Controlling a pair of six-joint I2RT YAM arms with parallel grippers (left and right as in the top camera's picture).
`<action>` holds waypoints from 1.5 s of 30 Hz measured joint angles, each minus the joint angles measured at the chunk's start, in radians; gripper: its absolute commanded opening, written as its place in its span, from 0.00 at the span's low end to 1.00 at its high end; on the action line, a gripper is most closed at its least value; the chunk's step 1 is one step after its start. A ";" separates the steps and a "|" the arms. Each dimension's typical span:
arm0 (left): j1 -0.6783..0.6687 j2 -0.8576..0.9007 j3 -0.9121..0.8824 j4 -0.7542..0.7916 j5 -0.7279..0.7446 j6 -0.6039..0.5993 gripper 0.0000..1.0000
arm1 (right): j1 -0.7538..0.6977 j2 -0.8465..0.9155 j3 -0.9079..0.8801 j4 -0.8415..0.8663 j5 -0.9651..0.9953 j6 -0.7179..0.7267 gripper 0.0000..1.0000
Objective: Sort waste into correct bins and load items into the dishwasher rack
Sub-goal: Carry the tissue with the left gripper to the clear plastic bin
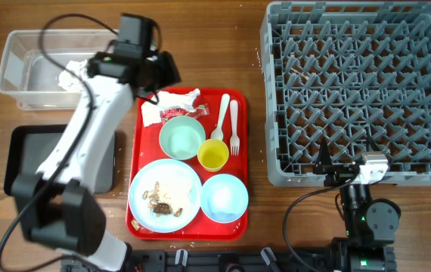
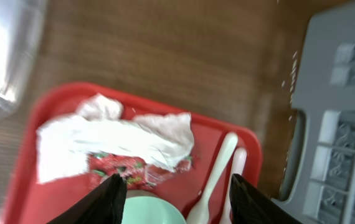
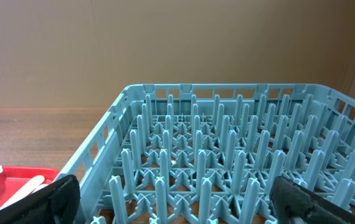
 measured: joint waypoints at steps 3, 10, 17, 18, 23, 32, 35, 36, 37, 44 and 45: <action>-0.036 0.097 0.000 0.000 0.010 -0.033 0.58 | 0.000 0.000 0.000 0.000 0.000 0.000 1.00; -0.108 0.228 0.000 0.013 0.006 -0.039 0.66 | 0.000 0.000 0.000 0.000 0.000 0.000 1.00; -0.176 0.249 0.000 0.016 -0.118 -0.033 0.67 | 0.000 0.000 0.000 0.000 0.000 0.000 1.00; -0.175 0.251 0.000 0.016 -0.134 -0.033 0.66 | 0.000 0.000 0.000 0.000 0.000 0.000 1.00; -0.173 0.285 0.000 0.017 -0.191 -0.029 0.57 | 0.000 0.000 0.000 0.000 0.000 0.000 1.00; -0.173 0.307 0.000 0.024 -0.235 -0.015 0.27 | 0.000 0.000 0.000 0.000 0.000 0.000 1.00; -0.173 0.307 0.000 0.024 -0.242 0.000 0.04 | 0.000 0.000 0.000 0.000 0.000 0.000 1.00; -0.173 0.307 0.000 0.024 -0.243 0.005 0.04 | 0.000 0.000 0.000 0.000 0.000 0.000 1.00; -0.173 0.307 0.000 0.024 -0.243 0.005 0.04 | 0.000 0.000 0.000 0.000 0.000 0.000 1.00; -0.173 0.266 0.000 0.014 -0.242 -0.009 0.04 | 0.000 0.000 0.000 0.000 0.000 0.000 1.00; -0.173 0.225 -0.001 0.011 -0.242 -0.015 0.04 | 0.000 0.000 0.000 0.000 0.000 0.000 1.00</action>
